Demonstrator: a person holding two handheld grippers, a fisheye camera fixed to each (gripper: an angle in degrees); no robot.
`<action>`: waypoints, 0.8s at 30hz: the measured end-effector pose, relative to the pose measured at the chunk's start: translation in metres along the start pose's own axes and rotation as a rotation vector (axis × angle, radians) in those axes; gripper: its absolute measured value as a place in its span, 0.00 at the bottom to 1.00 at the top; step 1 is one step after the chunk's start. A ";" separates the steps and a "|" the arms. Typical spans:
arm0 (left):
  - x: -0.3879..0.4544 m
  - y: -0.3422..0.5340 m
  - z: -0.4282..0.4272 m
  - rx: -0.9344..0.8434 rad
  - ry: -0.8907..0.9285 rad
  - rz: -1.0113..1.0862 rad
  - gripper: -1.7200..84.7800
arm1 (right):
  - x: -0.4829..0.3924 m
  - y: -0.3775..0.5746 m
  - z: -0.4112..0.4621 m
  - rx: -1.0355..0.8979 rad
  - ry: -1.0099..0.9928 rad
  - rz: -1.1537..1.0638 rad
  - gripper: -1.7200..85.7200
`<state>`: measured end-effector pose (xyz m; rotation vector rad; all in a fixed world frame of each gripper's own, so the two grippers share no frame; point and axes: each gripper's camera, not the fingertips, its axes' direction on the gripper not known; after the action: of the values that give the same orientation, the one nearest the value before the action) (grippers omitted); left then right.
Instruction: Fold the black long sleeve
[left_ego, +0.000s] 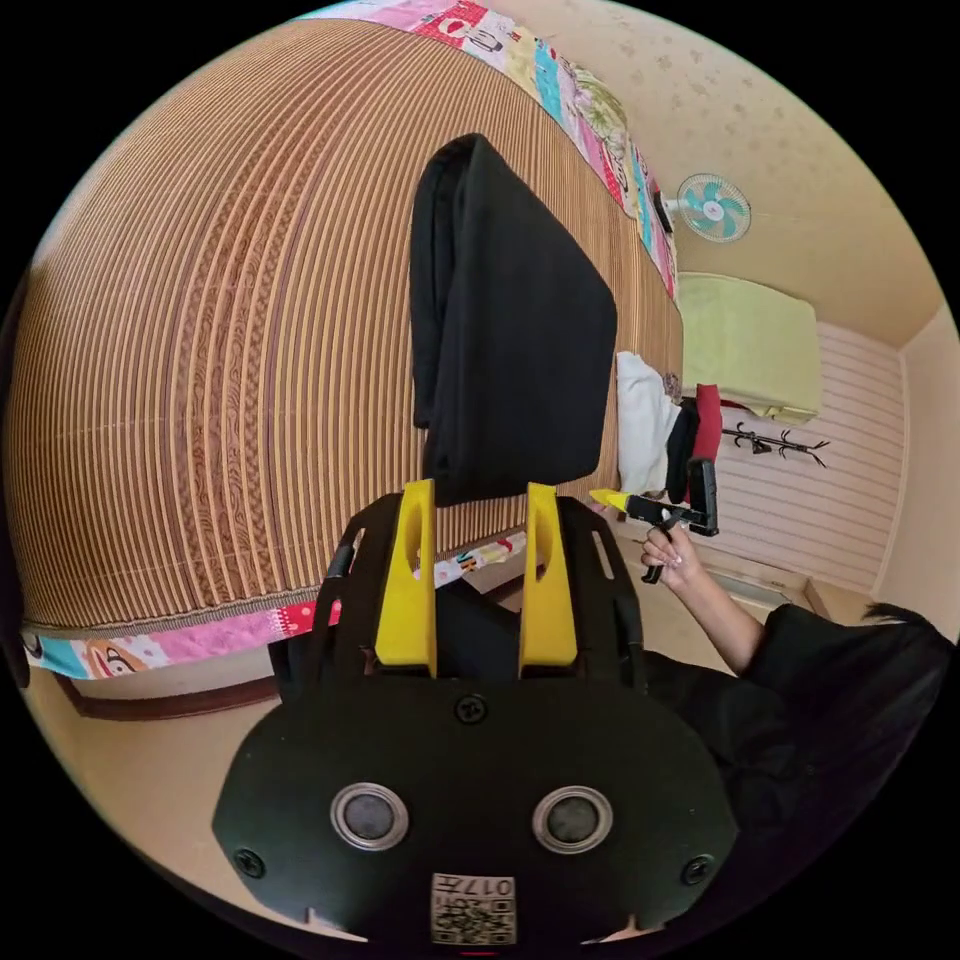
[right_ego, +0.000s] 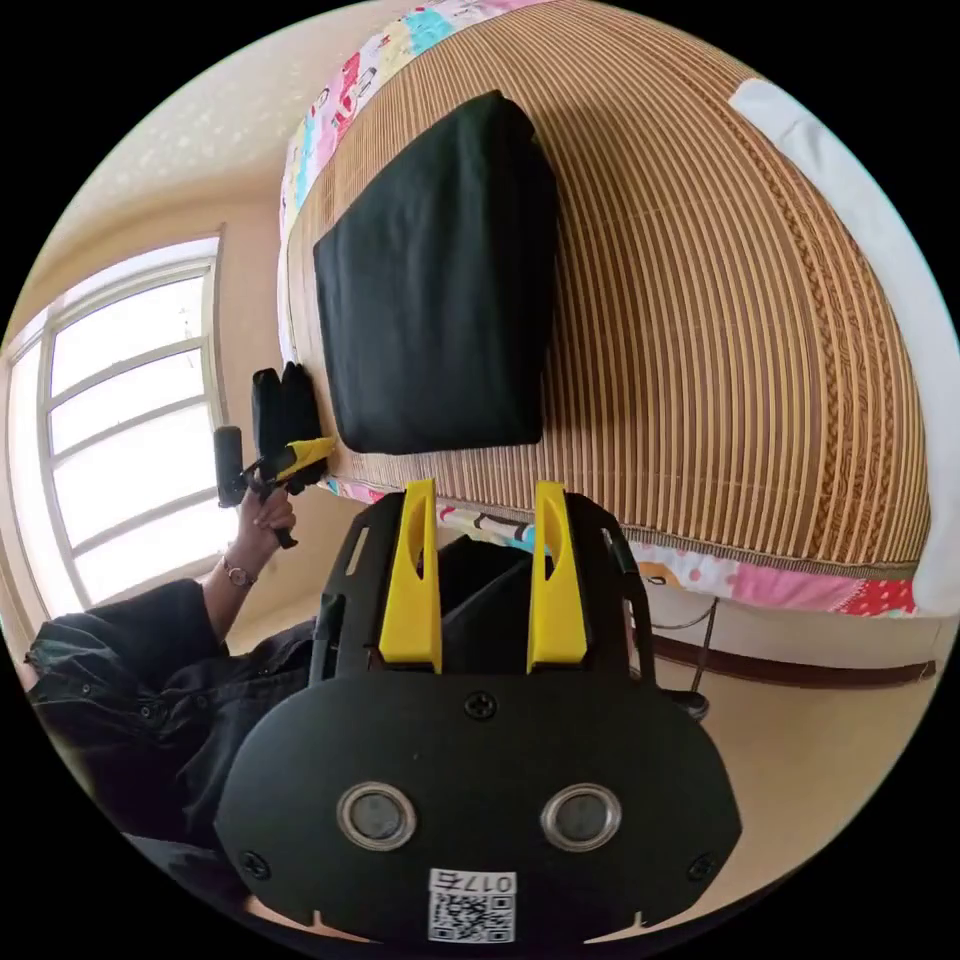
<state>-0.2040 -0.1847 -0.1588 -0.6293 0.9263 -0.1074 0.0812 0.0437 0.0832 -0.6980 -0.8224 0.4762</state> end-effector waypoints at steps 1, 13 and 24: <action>-0.003 -0.010 -0.002 0.021 0.007 0.001 0.18 | 0.003 -0.007 -0.002 0.031 -0.031 0.014 0.20; -0.027 -0.117 0.056 -0.069 0.108 -0.031 0.12 | -0.035 -0.060 0.058 0.017 -0.209 -0.014 0.14; 0.181 -0.055 0.079 -0.312 0.260 0.233 0.09 | -0.126 0.037 -0.118 0.127 -0.362 -0.358 0.09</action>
<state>-0.0233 -0.2565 -0.2230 -0.8015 1.2751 0.1713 0.0953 -0.0546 -0.0628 -0.3378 -1.2199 0.3291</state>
